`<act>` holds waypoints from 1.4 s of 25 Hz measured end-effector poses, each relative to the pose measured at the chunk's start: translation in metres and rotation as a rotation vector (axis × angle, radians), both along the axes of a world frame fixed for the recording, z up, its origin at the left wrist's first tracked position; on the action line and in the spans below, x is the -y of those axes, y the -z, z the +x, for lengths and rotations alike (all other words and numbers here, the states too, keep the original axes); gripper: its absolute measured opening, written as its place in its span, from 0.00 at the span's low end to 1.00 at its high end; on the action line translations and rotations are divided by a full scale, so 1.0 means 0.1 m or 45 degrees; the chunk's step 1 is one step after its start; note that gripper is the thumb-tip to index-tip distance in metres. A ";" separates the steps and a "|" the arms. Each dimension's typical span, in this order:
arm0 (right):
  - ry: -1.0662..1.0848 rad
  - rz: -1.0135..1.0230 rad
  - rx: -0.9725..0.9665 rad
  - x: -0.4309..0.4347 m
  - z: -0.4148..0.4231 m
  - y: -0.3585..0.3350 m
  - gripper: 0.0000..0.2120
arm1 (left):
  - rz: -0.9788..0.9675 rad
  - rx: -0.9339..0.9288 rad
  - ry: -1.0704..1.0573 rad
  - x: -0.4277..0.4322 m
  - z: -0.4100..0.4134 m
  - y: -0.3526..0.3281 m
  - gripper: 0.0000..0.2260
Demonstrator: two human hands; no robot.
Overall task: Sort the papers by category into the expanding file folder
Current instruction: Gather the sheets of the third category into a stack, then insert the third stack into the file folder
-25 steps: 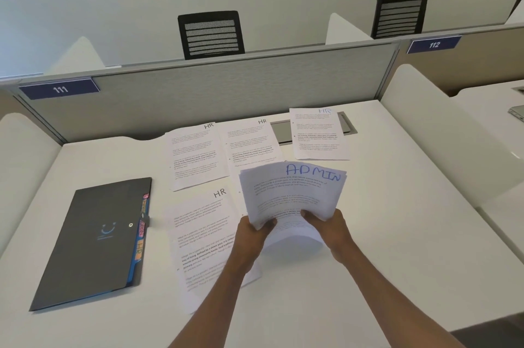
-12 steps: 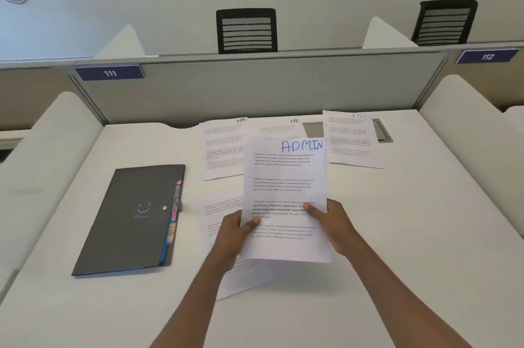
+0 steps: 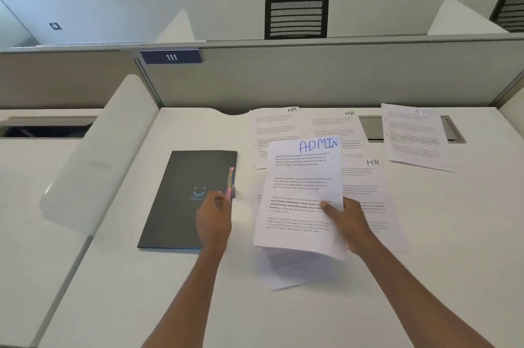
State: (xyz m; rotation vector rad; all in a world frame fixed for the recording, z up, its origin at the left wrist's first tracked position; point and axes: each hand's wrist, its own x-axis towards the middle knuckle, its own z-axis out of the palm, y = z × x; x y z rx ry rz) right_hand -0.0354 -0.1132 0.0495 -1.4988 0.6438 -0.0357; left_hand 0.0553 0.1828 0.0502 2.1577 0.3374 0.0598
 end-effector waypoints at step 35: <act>-0.055 0.009 -0.078 -0.62 -0.07 0.17 0.09 | 1.003 -0.212 0.519 -0.58 0.38 -0.04 0.18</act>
